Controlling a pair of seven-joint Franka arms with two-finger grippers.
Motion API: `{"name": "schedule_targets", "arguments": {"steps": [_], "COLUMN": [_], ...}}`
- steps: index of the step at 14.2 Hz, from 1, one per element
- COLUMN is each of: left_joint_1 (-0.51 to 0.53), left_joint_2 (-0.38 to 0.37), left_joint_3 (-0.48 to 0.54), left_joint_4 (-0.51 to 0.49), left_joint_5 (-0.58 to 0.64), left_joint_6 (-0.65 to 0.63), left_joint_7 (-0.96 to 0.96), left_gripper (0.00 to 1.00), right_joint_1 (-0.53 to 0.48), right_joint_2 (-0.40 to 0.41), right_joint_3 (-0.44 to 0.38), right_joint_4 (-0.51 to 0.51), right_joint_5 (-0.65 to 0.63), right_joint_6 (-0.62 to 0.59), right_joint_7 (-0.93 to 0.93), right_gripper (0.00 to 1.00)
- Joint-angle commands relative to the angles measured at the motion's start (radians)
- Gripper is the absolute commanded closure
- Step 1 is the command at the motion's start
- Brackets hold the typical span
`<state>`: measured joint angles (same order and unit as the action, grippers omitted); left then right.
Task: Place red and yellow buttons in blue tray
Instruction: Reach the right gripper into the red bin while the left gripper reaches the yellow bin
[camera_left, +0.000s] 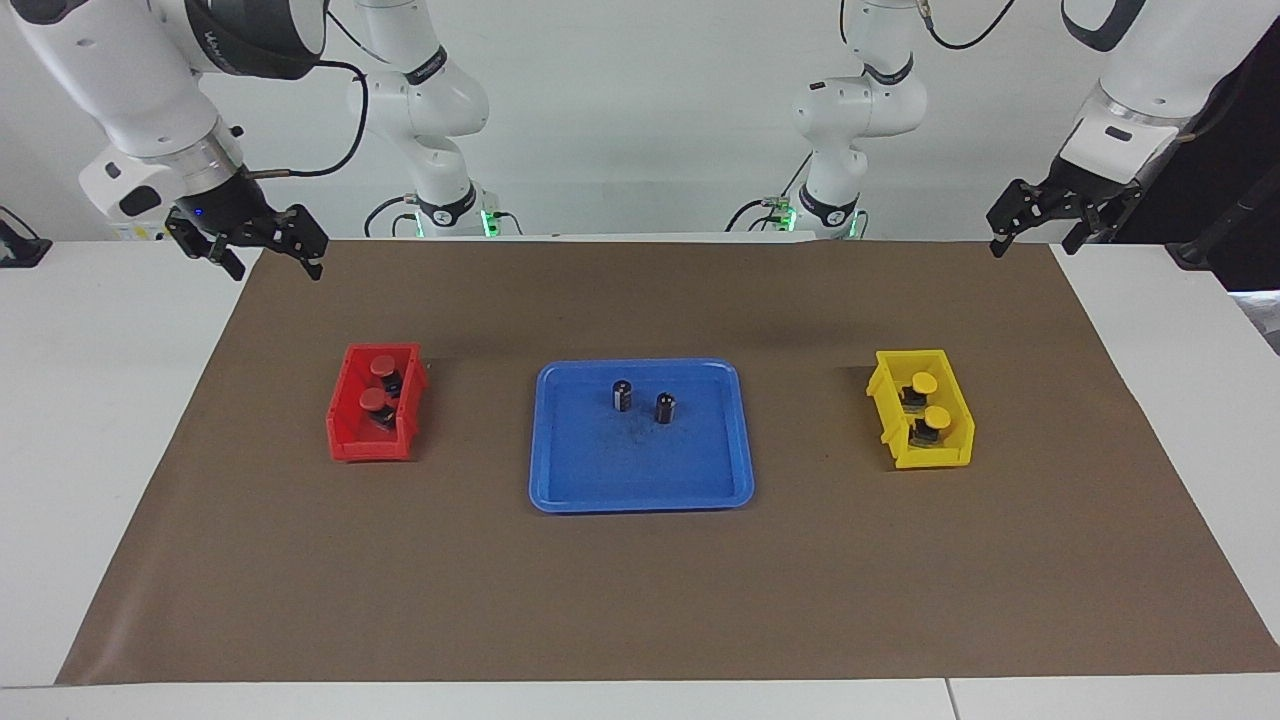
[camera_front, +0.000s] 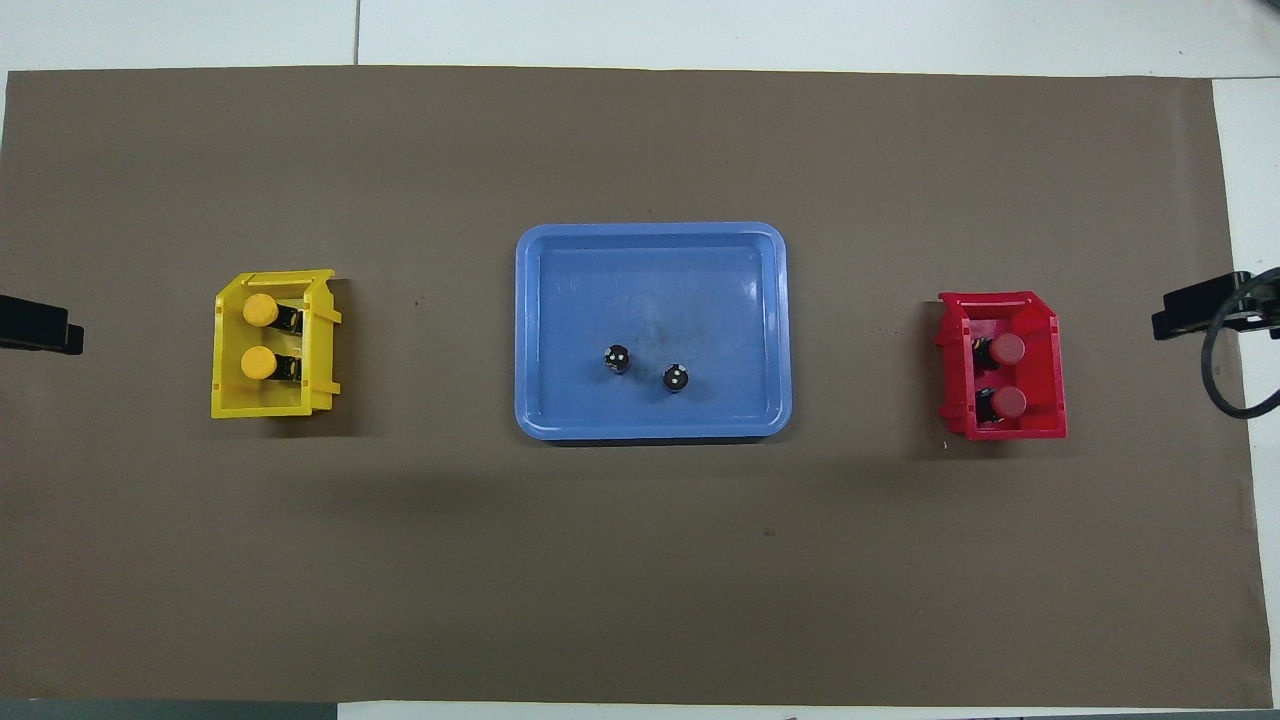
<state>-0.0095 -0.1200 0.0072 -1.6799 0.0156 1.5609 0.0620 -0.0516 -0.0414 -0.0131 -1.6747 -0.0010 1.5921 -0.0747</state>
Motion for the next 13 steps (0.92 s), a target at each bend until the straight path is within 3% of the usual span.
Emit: {"name": "schedule_targets", "arguments": {"steps": [1,3,5,8,9,11,13], "left_joint_1": [0.003,0.005,0.002,0.005,0.002,-0.009,-0.012], "left_joint_2": [-0.017,-0.021,-0.021,-0.023,-0.041,-0.095,-0.08], "left_joint_3": [0.002,0.002,0.0,0.0,0.0,-0.003,-0.004], "left_joint_4": [-0.009,-0.009,-0.009,-0.015,-0.061,-0.211,-0.248], "left_joint_5": [-0.008,-0.008,-0.008,-0.008,-0.008,-0.011,-0.011], "left_joint_6": [-0.028,-0.044,-0.042,-0.033,-0.006,0.169,0.208], "left_joint_7": [0.009,0.009,0.005,-0.017,-0.022,-0.025,-0.024], "left_gripper": [0.0,0.0,0.0,0.0,0.0,0.0,0.0], "right_joint_1": [0.003,0.021,0.019,0.026,0.024,0.024,0.024], "right_joint_2": [0.02,0.069,0.101,0.118,0.126,0.15,0.156], "right_joint_3": [0.012,0.013,0.013,0.013,0.013,0.013,0.013], "right_joint_4": [-0.057,-0.072,-0.098,-0.199,-0.233,-0.275,-0.312], "right_joint_5": [0.013,0.013,0.013,0.013,0.013,0.015,0.015], "right_joint_6": [0.095,0.14,0.195,0.337,0.388,0.46,0.514], "right_joint_7": [0.004,-0.002,-0.016,-0.022,-0.025,-0.045,-0.045], "right_gripper": [0.0,0.04,0.19,0.21,0.21,0.21,0.22]}}
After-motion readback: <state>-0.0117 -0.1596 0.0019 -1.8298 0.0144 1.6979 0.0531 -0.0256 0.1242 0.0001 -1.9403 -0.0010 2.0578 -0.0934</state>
